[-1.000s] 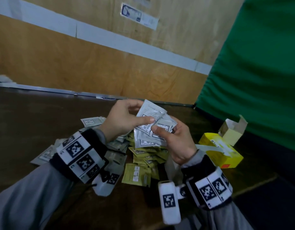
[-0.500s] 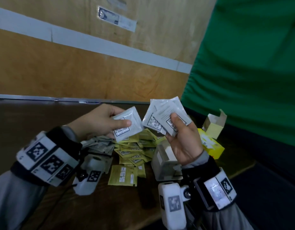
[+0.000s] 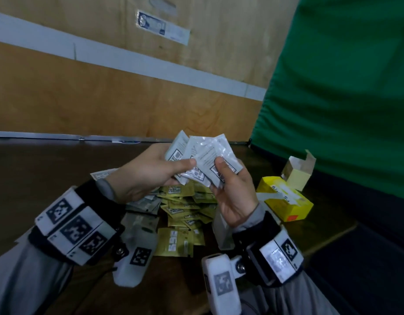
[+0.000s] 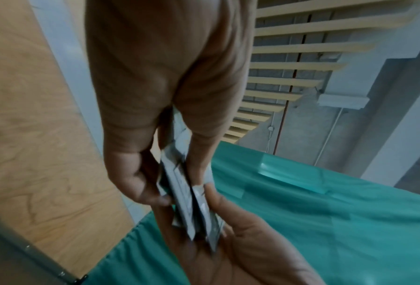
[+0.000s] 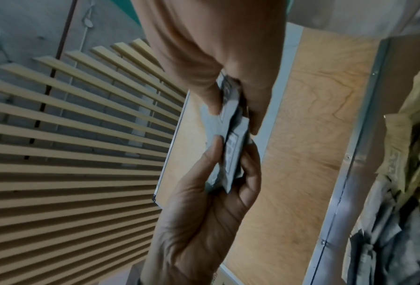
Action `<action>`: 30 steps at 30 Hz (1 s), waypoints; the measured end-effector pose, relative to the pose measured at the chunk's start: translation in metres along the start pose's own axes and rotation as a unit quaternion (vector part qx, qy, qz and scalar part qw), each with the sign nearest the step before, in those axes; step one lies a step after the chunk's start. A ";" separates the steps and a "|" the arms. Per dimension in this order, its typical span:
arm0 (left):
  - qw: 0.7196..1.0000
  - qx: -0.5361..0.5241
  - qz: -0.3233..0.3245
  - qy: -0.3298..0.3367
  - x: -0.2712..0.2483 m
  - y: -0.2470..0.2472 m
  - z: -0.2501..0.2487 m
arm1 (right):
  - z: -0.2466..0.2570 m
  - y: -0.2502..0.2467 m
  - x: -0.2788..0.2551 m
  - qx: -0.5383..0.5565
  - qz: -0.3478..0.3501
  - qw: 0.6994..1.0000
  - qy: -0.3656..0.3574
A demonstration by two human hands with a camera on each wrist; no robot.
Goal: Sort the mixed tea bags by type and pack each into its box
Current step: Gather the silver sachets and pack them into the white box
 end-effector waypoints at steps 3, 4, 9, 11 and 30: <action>1.000 -0.008 0.007 0.003 0.000 0.004 0.004 | -0.001 0.002 -0.003 -0.046 0.034 0.998 0.001; 1.000 -0.018 0.009 0.013 -0.001 0.006 0.004 | 0.000 0.001 -0.004 -0.060 0.039 0.997 -0.005; 0.994 -0.110 -0.002 0.019 0.002 0.016 0.009 | 0.006 -0.011 -0.002 -0.094 0.015 0.995 -0.022; 0.989 -0.146 0.008 0.011 0.004 0.021 0.010 | 0.005 -0.014 0.000 -0.118 0.014 0.993 -0.021; 0.979 -0.195 0.056 -0.025 0.000 0.028 0.003 | 0.032 0.041 0.001 -0.631 0.236 0.689 -0.266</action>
Point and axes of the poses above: each hand's wrist, its own x-axis towards the middle knuckle, its own y-axis out of the palm, z = x × y, the point moved 4 cm from there along x, towards the middle knuckle, and after that the axes turned 5 degrees about z, right-handed, at the moved point
